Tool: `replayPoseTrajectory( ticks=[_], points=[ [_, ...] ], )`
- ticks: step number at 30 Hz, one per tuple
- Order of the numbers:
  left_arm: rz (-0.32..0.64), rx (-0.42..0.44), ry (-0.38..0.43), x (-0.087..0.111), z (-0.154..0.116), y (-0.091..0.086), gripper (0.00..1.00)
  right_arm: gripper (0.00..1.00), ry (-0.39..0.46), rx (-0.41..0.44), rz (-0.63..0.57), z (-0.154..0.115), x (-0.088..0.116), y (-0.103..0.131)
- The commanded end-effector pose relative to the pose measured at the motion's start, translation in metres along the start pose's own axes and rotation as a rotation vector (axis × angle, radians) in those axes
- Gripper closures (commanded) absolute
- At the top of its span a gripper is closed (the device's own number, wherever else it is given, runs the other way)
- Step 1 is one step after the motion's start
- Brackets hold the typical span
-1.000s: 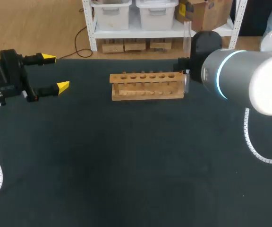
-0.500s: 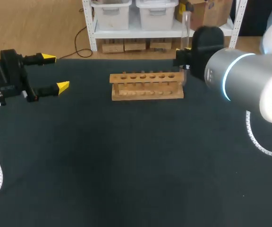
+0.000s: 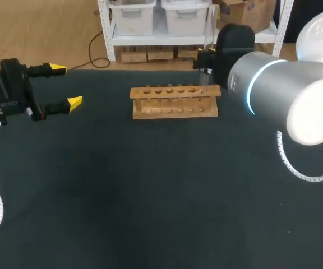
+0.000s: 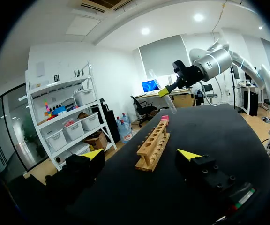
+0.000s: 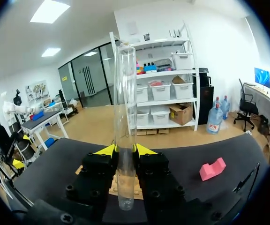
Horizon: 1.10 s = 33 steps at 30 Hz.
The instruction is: Grasp the test tube, adjust it, and insert it.
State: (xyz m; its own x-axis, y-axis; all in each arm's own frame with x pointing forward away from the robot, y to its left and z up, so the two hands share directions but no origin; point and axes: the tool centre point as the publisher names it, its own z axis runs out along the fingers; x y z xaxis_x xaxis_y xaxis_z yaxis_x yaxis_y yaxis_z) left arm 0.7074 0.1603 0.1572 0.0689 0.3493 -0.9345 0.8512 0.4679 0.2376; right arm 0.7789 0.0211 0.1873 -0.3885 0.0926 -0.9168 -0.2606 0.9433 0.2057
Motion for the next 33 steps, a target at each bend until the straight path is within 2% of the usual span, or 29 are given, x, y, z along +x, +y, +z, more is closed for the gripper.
replayPoseTrajectory(
  ticks=[1,12,21,33],
  points=[
    [0.003,-0.01,-0.004,0.001,0.001,-0.002,0.0,1.0,-0.275,-0.192,0.006,0.004,0.004,0.0],
    [0.003,-0.01,-0.004,0.001,0.001,-0.002,0.0,1.0,-0.322,-0.241,0.02,0.013,0.005,0.003],
    [0.003,-0.01,-0.004,0.001,0.001,-0.002,0.0,1.0,-0.354,-0.276,0.009,0.023,0.01,0.014],
    [0.003,-0.01,-0.004,0.001,0.001,-0.002,0.0,1.0,-0.336,-0.252,-0.004,0.044,0.018,0.012]
  ],
)
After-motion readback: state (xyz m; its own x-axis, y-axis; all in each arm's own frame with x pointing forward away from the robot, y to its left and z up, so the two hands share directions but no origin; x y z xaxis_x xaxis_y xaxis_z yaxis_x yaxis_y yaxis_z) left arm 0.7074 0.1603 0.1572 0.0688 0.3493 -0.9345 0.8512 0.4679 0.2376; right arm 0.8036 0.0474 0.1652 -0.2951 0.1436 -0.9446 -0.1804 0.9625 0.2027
